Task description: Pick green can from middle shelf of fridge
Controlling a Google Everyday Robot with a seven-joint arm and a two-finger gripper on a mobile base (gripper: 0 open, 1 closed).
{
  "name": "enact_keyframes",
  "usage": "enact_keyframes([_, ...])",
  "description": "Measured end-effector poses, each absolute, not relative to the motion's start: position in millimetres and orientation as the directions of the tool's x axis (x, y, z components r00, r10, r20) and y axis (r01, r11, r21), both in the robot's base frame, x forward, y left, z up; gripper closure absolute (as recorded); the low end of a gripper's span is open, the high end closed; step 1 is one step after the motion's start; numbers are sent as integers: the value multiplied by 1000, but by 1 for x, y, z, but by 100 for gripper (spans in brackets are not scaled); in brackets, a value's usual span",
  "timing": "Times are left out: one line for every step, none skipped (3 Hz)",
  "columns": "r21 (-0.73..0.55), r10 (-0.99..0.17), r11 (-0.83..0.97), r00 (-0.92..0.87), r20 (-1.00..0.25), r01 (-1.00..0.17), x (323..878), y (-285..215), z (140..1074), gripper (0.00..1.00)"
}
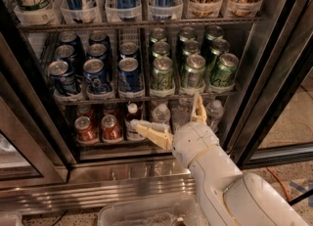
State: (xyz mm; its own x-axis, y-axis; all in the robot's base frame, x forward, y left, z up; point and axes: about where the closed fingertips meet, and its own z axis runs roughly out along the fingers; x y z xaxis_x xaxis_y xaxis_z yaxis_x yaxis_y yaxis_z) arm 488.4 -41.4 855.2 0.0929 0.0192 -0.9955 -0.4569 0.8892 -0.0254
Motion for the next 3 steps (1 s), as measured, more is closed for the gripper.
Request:
enact_keyframes([-23, 16, 901, 87, -996, -433, 492, -44, 847, 0])
enact_keyframes([-24, 13, 906, 85, -996, -422, 498, -45, 839, 0])
enact_keyframes([-22, 11, 909, 77, -997, -416, 509, -46, 829, 0])
